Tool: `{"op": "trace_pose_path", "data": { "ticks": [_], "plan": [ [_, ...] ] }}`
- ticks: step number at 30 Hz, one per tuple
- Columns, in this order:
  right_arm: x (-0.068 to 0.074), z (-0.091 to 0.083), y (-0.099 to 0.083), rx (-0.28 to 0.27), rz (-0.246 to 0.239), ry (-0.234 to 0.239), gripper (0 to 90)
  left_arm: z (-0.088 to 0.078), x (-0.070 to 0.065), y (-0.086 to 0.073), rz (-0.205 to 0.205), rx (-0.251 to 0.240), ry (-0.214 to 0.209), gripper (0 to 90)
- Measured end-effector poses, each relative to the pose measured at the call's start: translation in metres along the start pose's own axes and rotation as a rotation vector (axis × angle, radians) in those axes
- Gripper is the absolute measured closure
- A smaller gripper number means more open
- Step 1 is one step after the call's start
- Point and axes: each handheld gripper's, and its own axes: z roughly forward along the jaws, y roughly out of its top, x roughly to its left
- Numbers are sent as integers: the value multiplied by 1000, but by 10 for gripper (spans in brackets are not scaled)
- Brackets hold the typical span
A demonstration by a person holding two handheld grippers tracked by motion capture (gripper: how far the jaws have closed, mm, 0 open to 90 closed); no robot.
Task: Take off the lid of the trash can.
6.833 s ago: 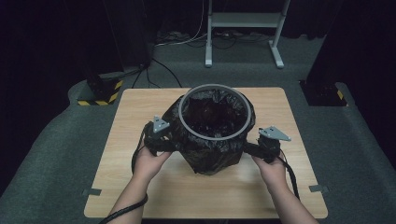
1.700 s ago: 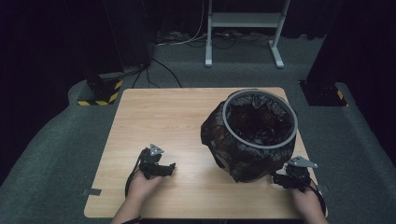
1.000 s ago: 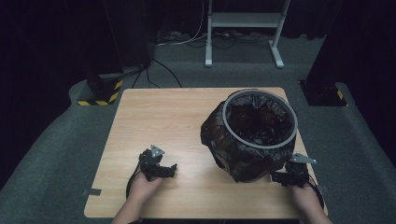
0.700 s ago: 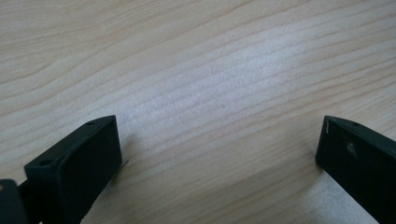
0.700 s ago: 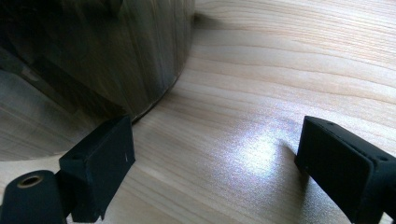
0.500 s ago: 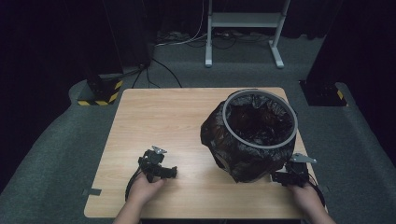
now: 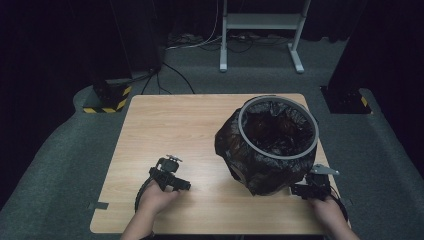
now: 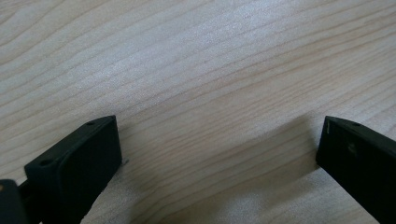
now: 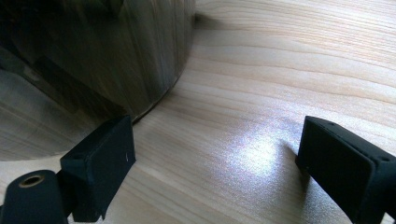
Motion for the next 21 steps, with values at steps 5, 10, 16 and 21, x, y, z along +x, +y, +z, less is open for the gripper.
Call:
{"op": "trace_pose_path", "data": {
  "ticks": [5,10,16,21],
  "plan": [
    [-1,0,0,-9,-11,-6,110,0,1,8,0,91,-1,3],
    [0,0,0,-2,-2,-1,111,0,0,14,-6,184,2,3],
    [0,0,0,-2,-4,0,108,1,-4,17,-40,244,13,2],
    [0,0,-1,-3,-8,4,106,3,-6,23,-39,320,6,0]
  ]
}}
